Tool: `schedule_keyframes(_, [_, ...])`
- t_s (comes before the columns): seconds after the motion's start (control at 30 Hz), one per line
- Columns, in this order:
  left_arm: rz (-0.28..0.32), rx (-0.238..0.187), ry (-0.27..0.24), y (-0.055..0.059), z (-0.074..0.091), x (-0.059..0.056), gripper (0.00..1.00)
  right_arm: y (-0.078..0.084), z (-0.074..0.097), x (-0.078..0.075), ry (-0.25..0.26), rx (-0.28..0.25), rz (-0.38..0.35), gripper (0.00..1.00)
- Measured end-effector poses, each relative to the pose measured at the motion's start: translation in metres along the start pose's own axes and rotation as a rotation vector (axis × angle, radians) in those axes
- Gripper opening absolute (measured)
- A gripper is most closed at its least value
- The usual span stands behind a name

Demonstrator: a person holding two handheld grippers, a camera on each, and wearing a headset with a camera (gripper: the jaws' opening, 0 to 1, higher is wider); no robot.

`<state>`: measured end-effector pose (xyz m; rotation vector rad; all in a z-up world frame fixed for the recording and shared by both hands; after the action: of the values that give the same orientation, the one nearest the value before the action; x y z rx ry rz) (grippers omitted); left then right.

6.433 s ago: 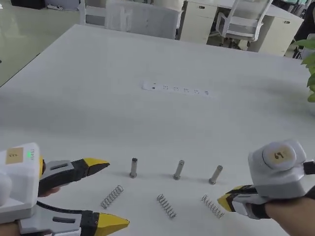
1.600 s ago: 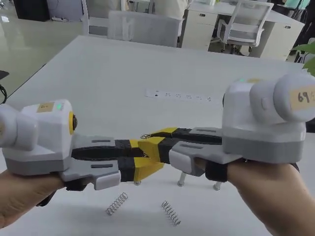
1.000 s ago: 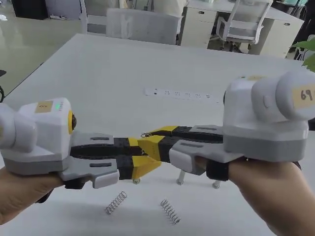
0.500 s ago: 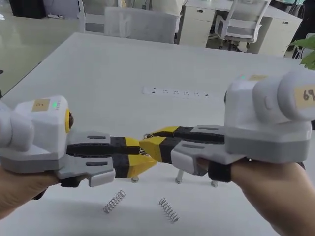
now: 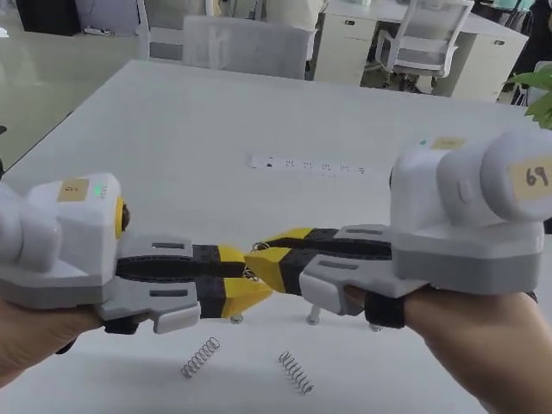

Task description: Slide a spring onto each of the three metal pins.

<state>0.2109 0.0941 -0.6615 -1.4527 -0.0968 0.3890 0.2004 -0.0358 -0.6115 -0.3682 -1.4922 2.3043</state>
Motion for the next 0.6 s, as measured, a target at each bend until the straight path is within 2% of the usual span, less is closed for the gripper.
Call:
schedule_keyframes(0.2, [0.017, -0.002, 0.002, -0.0002, -0.0017, -0.0001, 0.04, -0.0010, 0.0001, -0.0003, 0.003, 0.008, 0.014, 0.07])
schedule_keyframes(0.6, [0.033, 0.014, 0.007, 0.0036, -0.0010, -0.0019, 0.15, -0.0023, 0.0007, -0.0013, 0.009, 0.001, 0.020, 0.07])
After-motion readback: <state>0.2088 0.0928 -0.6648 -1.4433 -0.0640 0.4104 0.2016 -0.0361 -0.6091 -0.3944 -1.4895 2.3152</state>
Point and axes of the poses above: the centre of the closed fingertips' face, and the gripper's own axes: z roughly backward along the fingers, x roughly to its left, y roughly out of its underside, the point moved 9 cm from there along z, roughly backward along the fingers, and after that the axes turned 7 degrees about z, right-handed, at the moved point
